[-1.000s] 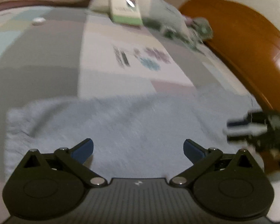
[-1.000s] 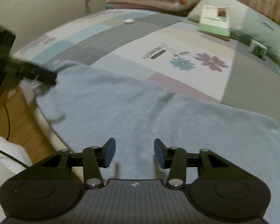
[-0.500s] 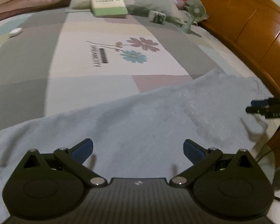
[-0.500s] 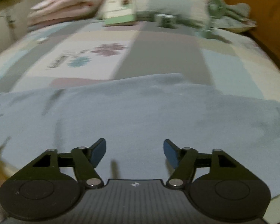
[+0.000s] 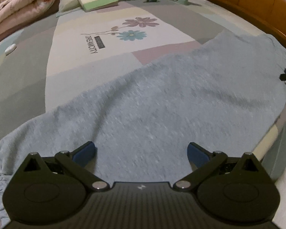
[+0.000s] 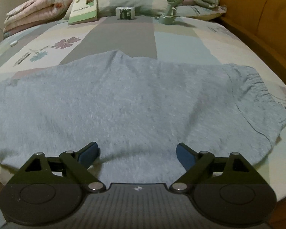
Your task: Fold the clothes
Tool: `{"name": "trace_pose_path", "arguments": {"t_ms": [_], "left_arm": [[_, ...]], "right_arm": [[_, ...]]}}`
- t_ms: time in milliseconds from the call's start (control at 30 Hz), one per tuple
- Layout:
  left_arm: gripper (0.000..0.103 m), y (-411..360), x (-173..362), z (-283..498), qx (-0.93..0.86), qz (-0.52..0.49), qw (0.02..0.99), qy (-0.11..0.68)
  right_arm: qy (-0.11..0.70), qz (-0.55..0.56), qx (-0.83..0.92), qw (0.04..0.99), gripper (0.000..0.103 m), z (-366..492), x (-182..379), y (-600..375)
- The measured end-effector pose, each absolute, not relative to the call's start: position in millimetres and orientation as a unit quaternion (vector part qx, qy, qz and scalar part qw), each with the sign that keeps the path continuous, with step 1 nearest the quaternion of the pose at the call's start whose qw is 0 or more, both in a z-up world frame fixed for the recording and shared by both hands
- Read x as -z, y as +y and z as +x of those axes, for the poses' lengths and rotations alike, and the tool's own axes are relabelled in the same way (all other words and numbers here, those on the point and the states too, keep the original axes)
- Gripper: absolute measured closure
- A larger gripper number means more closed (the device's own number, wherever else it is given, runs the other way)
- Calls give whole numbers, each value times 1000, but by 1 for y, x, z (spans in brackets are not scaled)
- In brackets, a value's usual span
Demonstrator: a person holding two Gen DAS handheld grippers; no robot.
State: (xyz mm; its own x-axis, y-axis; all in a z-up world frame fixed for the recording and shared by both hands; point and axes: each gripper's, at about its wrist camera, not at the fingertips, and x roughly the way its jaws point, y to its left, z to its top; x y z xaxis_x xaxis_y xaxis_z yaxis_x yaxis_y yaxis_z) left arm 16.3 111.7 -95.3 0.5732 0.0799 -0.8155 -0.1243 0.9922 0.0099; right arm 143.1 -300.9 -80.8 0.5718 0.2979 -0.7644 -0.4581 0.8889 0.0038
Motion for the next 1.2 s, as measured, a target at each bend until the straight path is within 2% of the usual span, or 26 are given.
{"name": "trace_pose_path", "arguments": {"t_ms": [267, 467, 533, 733, 933, 1200], "left_arm": [[1, 112, 88, 45, -55, -87, 894, 436], [1, 121, 96, 42, -79, -92, 884, 452], [1, 125, 96, 36, -83, -85, 883, 454], [1, 135, 91, 30, -89, -85, 881, 456], [1, 131, 76, 48, -39, -126, 897, 422], [1, 125, 82, 48, -52, -102, 894, 434]], "right_arm": [[387, -130, -222, 886, 11, 207, 54, -246], [439, -163, -189, 863, 11, 265, 78, -190], [444, -154, -165, 867, 3, 277, 87, -197], [475, -51, -108, 872, 3, 305, 89, -263], [486, -55, -166, 856, 3, 281, 64, -248], [471, -103, -376, 791, 3, 211, 39, -147]]}}
